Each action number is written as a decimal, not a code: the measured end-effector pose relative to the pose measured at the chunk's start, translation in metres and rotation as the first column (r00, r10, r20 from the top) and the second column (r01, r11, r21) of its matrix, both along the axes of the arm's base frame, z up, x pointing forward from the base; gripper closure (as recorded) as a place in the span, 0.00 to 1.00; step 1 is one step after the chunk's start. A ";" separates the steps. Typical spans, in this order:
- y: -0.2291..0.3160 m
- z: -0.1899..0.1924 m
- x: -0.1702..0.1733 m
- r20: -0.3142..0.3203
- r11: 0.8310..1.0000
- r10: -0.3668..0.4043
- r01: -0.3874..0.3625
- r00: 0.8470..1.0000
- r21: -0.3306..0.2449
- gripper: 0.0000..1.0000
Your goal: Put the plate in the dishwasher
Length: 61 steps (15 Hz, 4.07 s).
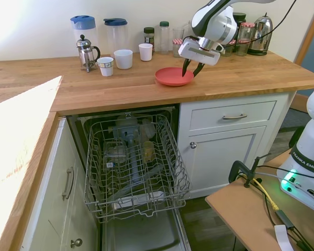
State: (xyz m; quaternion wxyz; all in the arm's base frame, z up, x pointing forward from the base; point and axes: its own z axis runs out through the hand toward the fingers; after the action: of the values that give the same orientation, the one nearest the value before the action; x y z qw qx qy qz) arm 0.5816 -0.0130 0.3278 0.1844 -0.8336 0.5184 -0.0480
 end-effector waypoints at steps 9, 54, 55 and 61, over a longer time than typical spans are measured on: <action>-0.004 -0.003 0.005 0.005 1.000 -0.016 0.016 1.000 0.024 1.00; 0.614 -0.161 -0.284 -0.545 -0.347 0.703 -0.447 0.458 -0.824 1.00; 0.618 -0.167 -0.288 -0.547 -0.352 0.704 -0.447 0.452 -0.822 1.00; 0.628 -0.191 -0.291 -0.587 -0.353 0.663 -0.498 0.465 -0.792 0.00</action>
State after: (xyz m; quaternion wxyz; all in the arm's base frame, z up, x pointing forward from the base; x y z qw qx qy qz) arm 0.2907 0.6152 0.1370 -0.3736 -0.8527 -0.1776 -0.3191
